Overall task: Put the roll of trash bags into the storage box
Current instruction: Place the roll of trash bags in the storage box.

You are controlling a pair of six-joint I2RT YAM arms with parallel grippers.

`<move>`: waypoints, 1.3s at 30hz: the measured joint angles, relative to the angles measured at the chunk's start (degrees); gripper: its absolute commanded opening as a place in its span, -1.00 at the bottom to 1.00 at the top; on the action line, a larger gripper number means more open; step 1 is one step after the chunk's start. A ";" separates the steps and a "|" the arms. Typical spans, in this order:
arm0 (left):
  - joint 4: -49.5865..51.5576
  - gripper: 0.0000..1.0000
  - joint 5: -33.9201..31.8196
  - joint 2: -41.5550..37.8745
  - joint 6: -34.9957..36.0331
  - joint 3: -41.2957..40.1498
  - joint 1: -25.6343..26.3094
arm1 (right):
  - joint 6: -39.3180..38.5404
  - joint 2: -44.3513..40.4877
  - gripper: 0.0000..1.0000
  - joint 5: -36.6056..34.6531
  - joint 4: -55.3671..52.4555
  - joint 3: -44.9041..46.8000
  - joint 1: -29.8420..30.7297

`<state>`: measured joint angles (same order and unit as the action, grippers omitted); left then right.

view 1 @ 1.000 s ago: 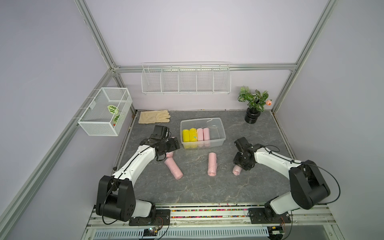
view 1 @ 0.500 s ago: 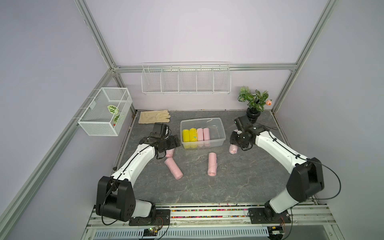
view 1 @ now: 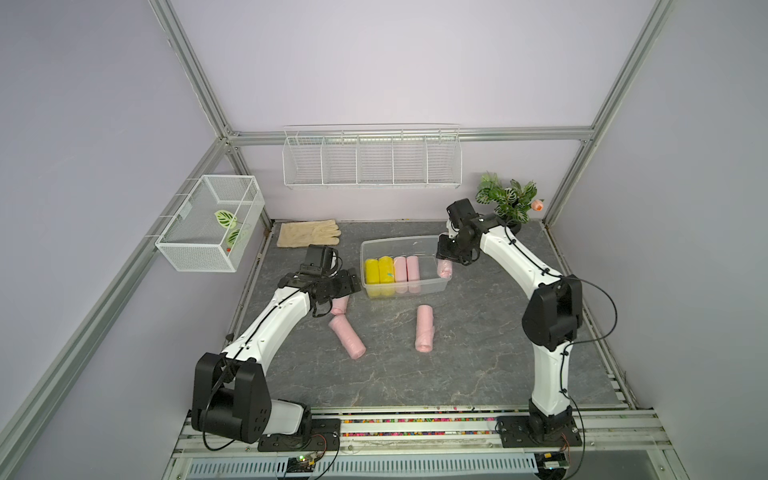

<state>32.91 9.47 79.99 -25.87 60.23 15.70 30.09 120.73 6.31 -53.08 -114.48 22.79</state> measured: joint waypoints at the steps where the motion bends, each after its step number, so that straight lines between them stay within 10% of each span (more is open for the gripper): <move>1: 0.00 0.83 0.02 0.00 0.00 -0.02 0.00 | -0.17 1.27 -0.22 0.46 -0.31 -1.33 -0.02; 39: -1.36 0.82 1.05 -0.68 -0.46 -1.64 0.00 | -3.69 20.06 -0.11 2.97 -6.91 -14.99 2.67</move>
<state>31.55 10.52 79.31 -26.33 58.59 15.70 26.39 140.79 9.28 -59.99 -129.47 25.45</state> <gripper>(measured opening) 0.911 0.436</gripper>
